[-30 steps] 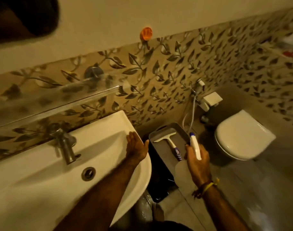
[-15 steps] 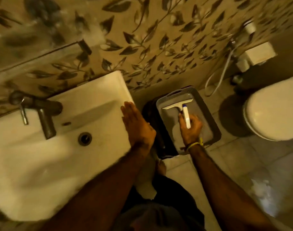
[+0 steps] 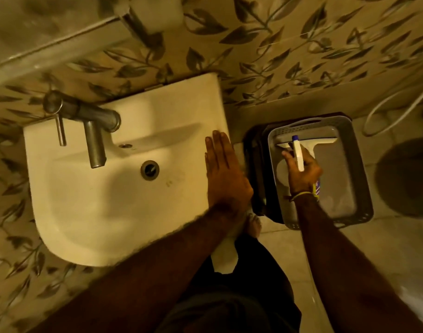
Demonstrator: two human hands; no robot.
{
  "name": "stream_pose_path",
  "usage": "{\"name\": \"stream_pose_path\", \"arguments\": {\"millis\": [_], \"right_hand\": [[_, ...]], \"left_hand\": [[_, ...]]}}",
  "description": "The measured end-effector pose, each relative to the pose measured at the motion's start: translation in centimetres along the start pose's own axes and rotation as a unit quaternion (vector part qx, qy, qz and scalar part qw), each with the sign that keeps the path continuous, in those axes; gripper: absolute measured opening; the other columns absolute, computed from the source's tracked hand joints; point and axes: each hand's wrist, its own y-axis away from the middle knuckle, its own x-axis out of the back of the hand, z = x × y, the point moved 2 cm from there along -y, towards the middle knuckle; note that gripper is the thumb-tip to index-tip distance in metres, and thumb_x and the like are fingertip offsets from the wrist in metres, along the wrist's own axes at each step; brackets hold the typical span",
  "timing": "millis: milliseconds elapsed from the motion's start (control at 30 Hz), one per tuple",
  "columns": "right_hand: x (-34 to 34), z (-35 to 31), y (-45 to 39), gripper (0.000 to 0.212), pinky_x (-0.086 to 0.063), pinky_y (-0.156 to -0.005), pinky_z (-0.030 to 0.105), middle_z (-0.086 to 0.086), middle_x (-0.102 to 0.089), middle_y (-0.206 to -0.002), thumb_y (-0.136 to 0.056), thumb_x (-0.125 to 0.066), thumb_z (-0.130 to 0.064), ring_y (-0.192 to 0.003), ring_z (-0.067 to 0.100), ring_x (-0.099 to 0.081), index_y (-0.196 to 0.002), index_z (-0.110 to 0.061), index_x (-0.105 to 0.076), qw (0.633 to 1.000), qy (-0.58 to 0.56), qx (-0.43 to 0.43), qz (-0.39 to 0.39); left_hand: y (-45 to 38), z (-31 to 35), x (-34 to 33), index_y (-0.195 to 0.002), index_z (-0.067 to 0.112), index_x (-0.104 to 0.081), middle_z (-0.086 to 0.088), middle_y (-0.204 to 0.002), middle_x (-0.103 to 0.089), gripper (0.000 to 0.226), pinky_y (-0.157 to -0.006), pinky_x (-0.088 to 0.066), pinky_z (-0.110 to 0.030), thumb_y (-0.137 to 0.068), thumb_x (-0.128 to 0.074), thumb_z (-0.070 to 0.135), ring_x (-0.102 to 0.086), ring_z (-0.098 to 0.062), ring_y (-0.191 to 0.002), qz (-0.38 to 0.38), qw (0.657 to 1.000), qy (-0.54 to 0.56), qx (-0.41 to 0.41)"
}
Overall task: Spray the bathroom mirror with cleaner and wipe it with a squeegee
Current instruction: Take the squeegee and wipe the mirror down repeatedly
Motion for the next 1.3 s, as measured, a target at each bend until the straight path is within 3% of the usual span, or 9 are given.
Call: {"name": "stream_pose_path", "arguments": {"millis": [133,233,300,500,633,733,867,1000,1300], "right_hand": [[1.4,0.7,0.9,0.021,-0.056,-0.078,0.022,-0.019,-0.068,-0.086,-0.079,-0.078,-0.039,-0.081,0.0,-0.066,-0.096,-0.047,-0.069,0.999,0.033,0.022,-0.009],[3.1,2.6,2.5,0.021,-0.057,-0.077,0.043,-0.009,-0.064,-0.08,-0.075,-0.081,-0.036,-0.074,0.006,-0.062,-0.092,-0.03,-0.072,0.998,0.057,-0.002,0.022],[3.5,3.5,3.2,0.032,-0.056,-0.081,0.048,0.0,-0.067,-0.088,-0.073,-0.083,-0.03,-0.081,0.016,-0.063,-0.099,-0.014,-0.074,0.998,0.056,-0.018,0.027],[4.9,2.8,3.8,0.078,-0.051,-0.101,0.043,0.005,-0.06,-0.127,-0.069,-0.084,-0.038,-0.117,0.022,-0.058,-0.137,-0.016,-0.054,0.995,0.054,-0.071,-0.035],[6.8,3.0,6.1,0.057,-0.051,-0.098,0.043,0.0,-0.061,-0.124,-0.086,-0.06,-0.05,-0.115,0.017,-0.058,-0.131,-0.014,-0.058,0.996,0.053,-0.025,0.063],[7.6,4.0,5.6,0.049,-0.053,-0.095,0.045,0.004,-0.065,-0.117,-0.091,-0.056,-0.045,-0.11,0.023,-0.061,-0.127,-0.013,-0.061,0.988,0.074,-0.076,0.114],[7.6,6.0,2.4,0.037,-0.049,-0.1,0.045,0.017,-0.066,-0.12,-0.092,-0.059,-0.024,-0.112,0.033,-0.061,-0.125,-0.008,-0.063,0.973,0.148,-0.155,0.081],[7.0,7.4,-1.0,0.036,-0.047,-0.097,0.039,0.018,-0.068,-0.117,-0.089,-0.065,-0.019,-0.11,0.035,-0.062,-0.123,-0.007,-0.064,0.961,0.176,-0.212,0.017],[6.1,8.7,-2.4,0.039,-0.047,-0.095,0.043,0.022,-0.066,-0.117,-0.091,-0.062,-0.021,-0.108,0.041,-0.06,-0.126,-0.005,-0.061,0.944,0.214,-0.242,-0.064]], "left_hand": [[0.0,0.0,0.1,-0.157,0.003,0.005,-0.019,-0.166,0.004,0.109,-0.123,-0.019,-0.051,-0.076,-0.066,0.019,0.005,-0.039,-0.154,0.005,1.0,0.025,-0.007],[0.2,0.0,0.1,-0.156,0.003,0.01,-0.019,-0.166,0.006,0.109,-0.123,-0.019,-0.052,-0.078,-0.064,0.02,0.005,-0.039,-0.153,0.002,1.0,0.024,-0.009],[0.3,-0.1,0.3,-0.156,0.004,0.013,-0.02,-0.166,0.006,0.11,-0.123,-0.018,-0.052,-0.079,-0.063,0.022,0.005,-0.041,-0.153,0.003,1.0,0.015,-0.01],[0.5,0.3,0.5,-0.159,0.012,0.005,-0.023,-0.165,0.008,0.105,-0.122,-0.012,-0.06,-0.081,-0.064,0.023,0.007,-0.041,-0.153,-0.022,0.997,-0.032,-0.06],[0.5,0.4,0.5,-0.16,0.016,-0.002,-0.023,-0.165,0.01,0.097,-0.122,-0.01,-0.06,-0.085,-0.063,0.02,0.01,-0.039,-0.153,-0.026,0.996,-0.051,-0.062],[0.4,0.2,0.6,-0.16,0.019,-0.013,-0.023,-0.165,0.011,0.088,-0.123,-0.009,-0.059,-0.087,-0.06,0.017,0.012,-0.039,-0.153,-0.026,0.996,-0.053,-0.063],[0.4,0.2,1.0,-0.153,0.021,-0.037,-0.023,-0.165,0.011,0.07,-0.123,-0.008,-0.058,-0.087,-0.058,0.014,0.012,-0.039,-0.153,-0.024,0.996,-0.044,-0.068],[0.3,0.2,0.8,-0.145,0.021,-0.05,-0.023,-0.165,0.007,0.061,-0.123,-0.009,-0.058,-0.085,-0.059,0.011,0.01,-0.039,-0.153,-0.006,0.997,-0.027,-0.07],[0.3,-0.2,0.2,-0.141,0.023,-0.055,-0.021,-0.166,0.008,0.058,-0.124,-0.003,-0.055,-0.085,-0.061,0.011,0.011,-0.038,-0.153,0.013,0.996,-0.03,-0.078]]}}
